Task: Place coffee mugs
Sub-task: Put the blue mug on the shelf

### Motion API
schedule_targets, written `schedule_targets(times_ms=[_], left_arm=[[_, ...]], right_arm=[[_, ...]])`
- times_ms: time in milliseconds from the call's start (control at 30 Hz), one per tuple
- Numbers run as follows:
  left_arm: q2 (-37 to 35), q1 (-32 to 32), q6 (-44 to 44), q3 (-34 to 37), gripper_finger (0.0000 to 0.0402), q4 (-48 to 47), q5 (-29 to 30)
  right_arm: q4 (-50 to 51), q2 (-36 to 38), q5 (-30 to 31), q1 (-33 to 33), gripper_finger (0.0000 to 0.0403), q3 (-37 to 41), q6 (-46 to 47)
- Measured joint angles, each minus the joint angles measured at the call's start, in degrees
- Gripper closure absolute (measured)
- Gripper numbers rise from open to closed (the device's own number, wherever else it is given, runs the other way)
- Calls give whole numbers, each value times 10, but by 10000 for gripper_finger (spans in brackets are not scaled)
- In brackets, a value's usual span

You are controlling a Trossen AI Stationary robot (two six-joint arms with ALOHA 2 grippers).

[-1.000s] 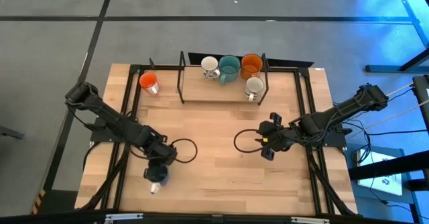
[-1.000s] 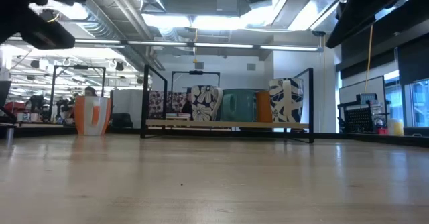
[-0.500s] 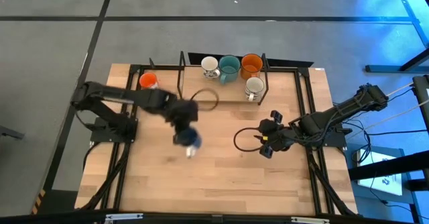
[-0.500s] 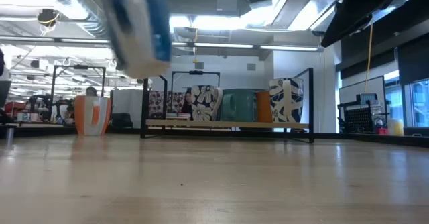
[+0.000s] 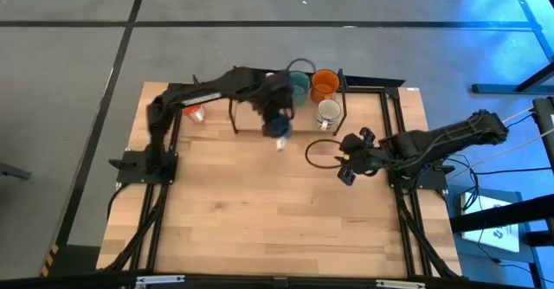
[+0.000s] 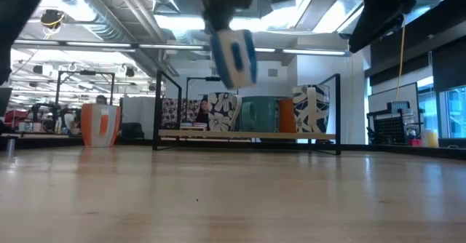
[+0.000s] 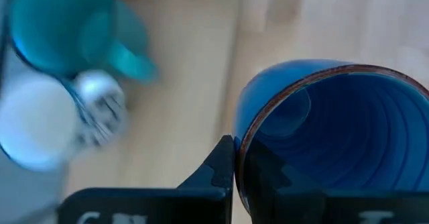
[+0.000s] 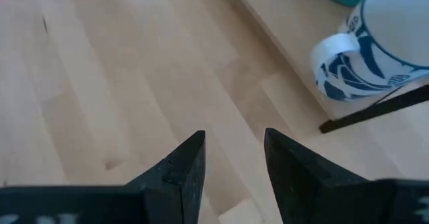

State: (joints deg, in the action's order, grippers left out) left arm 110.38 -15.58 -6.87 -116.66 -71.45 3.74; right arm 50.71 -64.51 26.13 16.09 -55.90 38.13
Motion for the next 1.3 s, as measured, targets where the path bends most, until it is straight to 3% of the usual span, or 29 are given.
schedule_targets(times_ms=[333,633,1300], left_arm=[[154,-55,-90,-166,393,34,42],[208,-82,-87,-174,393,45,9],[218,-85,-103,-170,379,67,-2]], right_arm=[[23,-1,-7,-4,265,1,21],[23,-1,-2,-4,265,1,39],[21,-1,-2,-4,265,2,64]])
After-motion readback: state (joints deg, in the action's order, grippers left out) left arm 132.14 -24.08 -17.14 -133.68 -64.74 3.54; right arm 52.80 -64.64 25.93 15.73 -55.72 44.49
